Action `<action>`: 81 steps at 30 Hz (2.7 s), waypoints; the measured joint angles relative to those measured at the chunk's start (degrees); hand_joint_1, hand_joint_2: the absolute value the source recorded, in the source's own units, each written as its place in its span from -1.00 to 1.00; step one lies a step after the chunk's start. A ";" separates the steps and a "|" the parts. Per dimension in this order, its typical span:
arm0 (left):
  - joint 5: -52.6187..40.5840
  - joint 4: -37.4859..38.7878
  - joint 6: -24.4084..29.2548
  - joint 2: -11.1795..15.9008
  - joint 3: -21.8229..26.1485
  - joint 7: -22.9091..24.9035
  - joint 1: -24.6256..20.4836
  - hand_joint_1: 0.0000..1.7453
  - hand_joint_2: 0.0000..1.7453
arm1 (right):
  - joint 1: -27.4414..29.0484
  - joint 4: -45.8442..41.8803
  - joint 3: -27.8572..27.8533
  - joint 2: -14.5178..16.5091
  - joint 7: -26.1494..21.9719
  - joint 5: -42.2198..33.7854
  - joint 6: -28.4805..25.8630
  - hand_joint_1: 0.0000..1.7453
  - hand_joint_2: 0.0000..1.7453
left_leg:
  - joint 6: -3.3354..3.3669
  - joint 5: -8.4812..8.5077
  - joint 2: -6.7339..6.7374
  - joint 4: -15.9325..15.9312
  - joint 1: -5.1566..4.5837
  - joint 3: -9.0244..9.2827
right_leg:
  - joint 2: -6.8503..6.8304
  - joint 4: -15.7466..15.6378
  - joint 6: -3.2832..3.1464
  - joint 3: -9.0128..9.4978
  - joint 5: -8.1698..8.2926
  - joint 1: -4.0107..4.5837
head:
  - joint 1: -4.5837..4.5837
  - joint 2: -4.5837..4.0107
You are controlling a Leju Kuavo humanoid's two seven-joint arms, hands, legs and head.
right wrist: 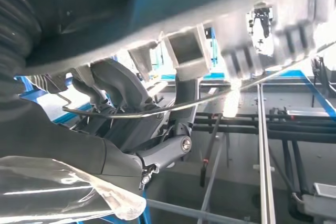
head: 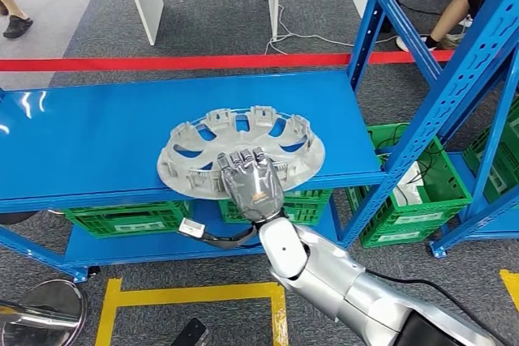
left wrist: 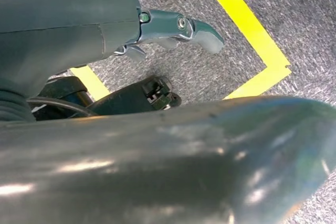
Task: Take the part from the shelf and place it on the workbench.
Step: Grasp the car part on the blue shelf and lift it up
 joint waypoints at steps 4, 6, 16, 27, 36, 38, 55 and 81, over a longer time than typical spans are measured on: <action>0.00 0.00 0.01 0.00 -0.01 0.00 0.00 -1.00 -1.00 | -0.35 -0.28 0.82 -0.28 0.69 0.00 0.00 1.00 1.00 | 0.00 0.00 0.00 0.00 0.00 0.00 | 0.02 0.01 0.00 0.00 0.00 0.00 | 0.00 0.00; 0.00 0.00 0.05 0.00 -0.02 0.00 0.00 -1.00 -1.00 | -0.55 -0.28 1.45 -0.34 1.12 0.00 0.00 1.00 1.00 | 0.00 0.00 0.00 0.00 0.00 0.00 | 0.01 0.01 0.00 0.00 0.00 0.00 | 0.00 0.00; 0.04 0.00 0.16 0.00 -0.41 0.03 -0.01 -1.00 -1.00 | -1.63 -0.28 4.35 -0.48 2.62 0.00 0.00 1.00 1.00 | 0.00 0.00 0.00 0.00 0.00 0.00 | 0.02 0.01 0.00 -0.01 0.00 0.00 | 0.01 0.00; 0.20 0.00 0.15 0.00 -1.34 0.21 -0.05 -1.00 -1.00 | -3.03 -1.33 6.66 -0.58 3.72 0.00 0.00 1.00 1.00 | 0.00 0.00 0.00 0.01 0.00 0.00 | 0.02 0.02 0.00 -0.01 0.00 0.00 | 0.00 0.00; 0.40 0.00 0.15 0.00 -1.44 0.22 -0.05 -1.00 -1.00 | -3.97 -3.28 7.23 -0.92 3.74 0.00 0.00 1.00 1.00 | 0.00 0.00 0.00 0.01 0.00 -0.01 | 0.02 0.02 0.00 -0.01 0.00 0.00 | 0.00 0.00; 0.52 0.00 0.15 0.01 -1.45 0.22 -0.05 -1.00 -1.00 | -4.36 -3.99 7.25 -1.07 3.74 0.00 0.00 1.00 1.00 | 0.00 0.00 0.00 0.01 0.00 -0.01 | 0.02 0.02 0.00 -0.01 0.00 0.00 | 0.00 0.00; 0.79 0.00 0.17 0.14 -1.76 0.47 -0.05 -1.00 -1.00 | -5.68 -6.75 7.50 -2.12 3.77 0.00 0.00 1.00 1.00 | 0.00 0.00 0.00 0.01 0.00 -0.01 | 0.02 0.02 0.00 -0.01 0.00 0.00 | 0.01 0.00; 1.20 0.00 0.74 0.26 -2.86 0.99 -0.01 -1.00 -1.00 | -4.91 -8.85 6.63 -3.20 3.81 -0.01 0.00 1.00 1.00 | 0.00 0.00 0.00 0.02 0.00 -0.01 | 0.01 0.02 0.00 -0.01 0.00 0.00 | 0.01 0.00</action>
